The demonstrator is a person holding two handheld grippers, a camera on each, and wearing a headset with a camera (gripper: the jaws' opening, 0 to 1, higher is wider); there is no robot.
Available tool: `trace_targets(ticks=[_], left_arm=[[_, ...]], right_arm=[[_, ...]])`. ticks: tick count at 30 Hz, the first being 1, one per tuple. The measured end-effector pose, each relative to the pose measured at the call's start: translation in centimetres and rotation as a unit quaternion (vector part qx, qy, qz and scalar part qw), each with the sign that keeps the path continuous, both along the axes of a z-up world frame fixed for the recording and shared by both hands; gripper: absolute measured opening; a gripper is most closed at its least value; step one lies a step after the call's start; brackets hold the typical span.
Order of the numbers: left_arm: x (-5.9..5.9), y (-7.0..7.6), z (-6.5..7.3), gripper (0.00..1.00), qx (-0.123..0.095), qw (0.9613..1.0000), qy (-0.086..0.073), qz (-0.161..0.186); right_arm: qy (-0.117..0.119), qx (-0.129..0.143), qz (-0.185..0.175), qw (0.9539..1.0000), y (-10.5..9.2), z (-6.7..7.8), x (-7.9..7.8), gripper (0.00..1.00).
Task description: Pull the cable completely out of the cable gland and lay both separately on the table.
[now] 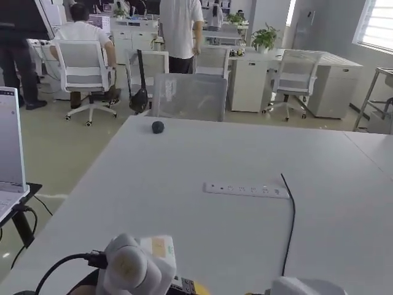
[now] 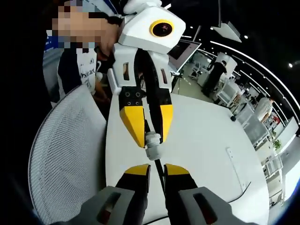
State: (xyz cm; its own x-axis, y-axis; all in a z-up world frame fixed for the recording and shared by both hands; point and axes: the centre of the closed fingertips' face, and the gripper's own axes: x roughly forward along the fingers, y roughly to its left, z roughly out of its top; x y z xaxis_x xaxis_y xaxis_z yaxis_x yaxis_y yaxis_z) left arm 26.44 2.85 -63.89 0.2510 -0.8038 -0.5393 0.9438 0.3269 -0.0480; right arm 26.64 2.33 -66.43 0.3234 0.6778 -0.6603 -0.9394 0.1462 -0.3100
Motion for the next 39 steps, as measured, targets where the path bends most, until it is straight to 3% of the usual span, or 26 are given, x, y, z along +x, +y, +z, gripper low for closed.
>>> trace_targets(ticks=[5, 8, 9, 11, 13, 15, 17, 24, 29, 39], left_arm=[[-0.1, -0.1, -0.1, 0.15, -0.001, 1.0000, 0.001, 0.001], [0.0, -0.1, 0.0, 0.15, -0.003, 1.0000, 0.001, 0.002], [0.0, -0.2, -0.1, 0.15, -0.003, 1.0000, 0.002, 0.002], [0.1, -0.2, -0.1, 0.15, -0.004, 1.0000, 0.002, 0.002], [0.1, -0.3, -0.2, 0.15, -0.003, 1.0000, 0.003, 0.003], [0.2, -0.3, -0.2, 0.15, -0.002, 1.0000, 0.001, 0.004], [0.2, -0.3, -0.1, 0.15, -0.001, 1.0000, -0.001, 0.003], [0.6, -0.1, 0.3, 0.15, -0.003, 1.0000, -0.004, 0.005], [0.5, 0.3, 0.3, 0.15, -0.007, 0.9999, -0.004, 0.008], [0.4, 0.3, 0.0, 0.15, -0.016, 0.9998, -0.002, 0.010]], right_arm=[[0.013, 0.007, -0.009, 0.9999, -0.3, 0.2, 0.3, 0.02], [0.009, 0.004, -0.009, 0.9999, -0.3, 0.0, 0.3, 0.01], [0.020, 0.008, -0.012, 0.9997, -0.4, -0.2, 0.2, 0.00], [0.015, 0.014, -0.009, 0.9998, -0.5, -0.2, 0.3, 0.00], [0.038, 0.018, -0.027, 0.9987, -0.8, -0.7, 0.4, 0.00], [0.036, 0.017, -0.028, 0.9988, -1.2, -1.1, 0.7, 0.00], [0.063, 0.036, -0.060, 0.9956, -2.0, -1.6, 1.1, 0.00], [0.082, 0.025, -0.087, 0.9926, -4.1, -3.2, 1.7, 0.00], [0.111, 0.037, -0.112, 0.9868, -4.9, -4.0, 1.7, 0.00], [0.102, 0.031, -0.107, 0.9885, -4.1, -3.2, 2.4, 0.00]])
